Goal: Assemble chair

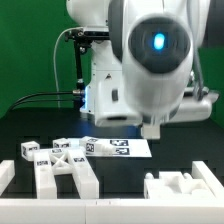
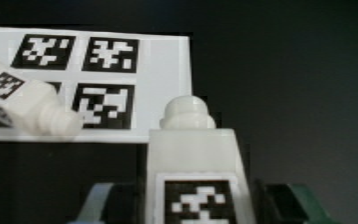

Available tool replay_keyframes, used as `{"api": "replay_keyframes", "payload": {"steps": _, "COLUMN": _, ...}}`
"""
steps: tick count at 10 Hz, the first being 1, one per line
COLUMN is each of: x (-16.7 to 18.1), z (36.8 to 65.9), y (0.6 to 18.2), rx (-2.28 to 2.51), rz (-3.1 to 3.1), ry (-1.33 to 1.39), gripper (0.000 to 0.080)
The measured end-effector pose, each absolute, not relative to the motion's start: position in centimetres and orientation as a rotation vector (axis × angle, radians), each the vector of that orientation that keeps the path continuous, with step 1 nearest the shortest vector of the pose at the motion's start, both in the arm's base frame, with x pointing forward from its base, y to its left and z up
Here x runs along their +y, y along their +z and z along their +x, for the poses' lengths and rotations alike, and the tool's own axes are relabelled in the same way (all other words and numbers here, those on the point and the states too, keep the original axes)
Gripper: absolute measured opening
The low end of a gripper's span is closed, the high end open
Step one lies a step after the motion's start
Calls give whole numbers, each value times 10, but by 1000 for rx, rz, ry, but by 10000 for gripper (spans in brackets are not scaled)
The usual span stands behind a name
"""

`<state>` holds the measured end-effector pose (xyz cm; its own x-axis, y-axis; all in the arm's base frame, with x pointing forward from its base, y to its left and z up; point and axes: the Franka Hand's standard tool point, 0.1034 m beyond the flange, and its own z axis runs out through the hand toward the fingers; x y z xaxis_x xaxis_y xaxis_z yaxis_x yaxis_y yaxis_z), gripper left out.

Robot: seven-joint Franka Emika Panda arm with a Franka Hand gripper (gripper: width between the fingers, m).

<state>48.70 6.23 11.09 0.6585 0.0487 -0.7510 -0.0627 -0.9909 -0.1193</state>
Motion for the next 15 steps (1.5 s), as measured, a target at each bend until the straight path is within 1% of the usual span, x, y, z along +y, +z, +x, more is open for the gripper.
{"api": "replay_keyframes", "payload": {"steps": 1, "x": 62, "z": 490, "y": 103, "rx": 4, "rz": -2774, "ry": 1150, "gripper": 281}}
{"api": "replay_keyframes", "payload": {"steps": 2, "x": 61, "z": 494, "y": 100, "rx": 13, "rz": -2817, "ry": 1049, "gripper": 282}}
{"api": "replay_keyframes", "payload": {"steps": 4, "x": 62, "z": 502, "y": 104, "rx": 24, "rz": -2900, "ry": 812, "gripper": 282}}
{"api": "replay_keyframes", "payload": {"steps": 5, "x": 75, "z": 519, "y": 114, "rx": 4, "rz": -2931, "ry": 689, "gripper": 282}}
{"api": "replay_keyframes", "payload": {"steps": 6, "x": 96, "z": 552, "y": 128, "rx": -42, "rz": -2964, "ry": 472, "gripper": 282}}
{"api": "replay_keyframes", "payload": {"steps": 7, "x": 109, "z": 570, "y": 135, "rx": -71, "rz": -2980, "ry": 310, "gripper": 282}}
{"api": "replay_keyframes", "payload": {"steps": 8, "x": 114, "z": 572, "y": 135, "rx": -90, "rz": -2991, "ry": 196, "gripper": 282}}
{"api": "replay_keyframes", "payload": {"steps": 11, "x": 107, "z": 577, "y": 130, "rx": -67, "rz": -3009, "ry": -96, "gripper": 282}}
{"api": "replay_keyframes", "payload": {"steps": 12, "x": 101, "z": 583, "y": 124, "rx": -96, "rz": -3011, "ry": -253, "gripper": 282}}
{"api": "replay_keyframes", "payload": {"steps": 13, "x": 100, "z": 589, "y": 119, "rx": -94, "rz": -3008, "ry": -349, "gripper": 284}}
{"api": "replay_keyframes", "payload": {"steps": 14, "x": 104, "z": 604, "y": 118, "rx": -99, "rz": -2994, "ry": -491, "gripper": 284}}
{"api": "replay_keyframes", "payload": {"steps": 15, "x": 106, "z": 604, "y": 112, "rx": -110, "rz": -2995, "ry": -491, "gripper": 284}}
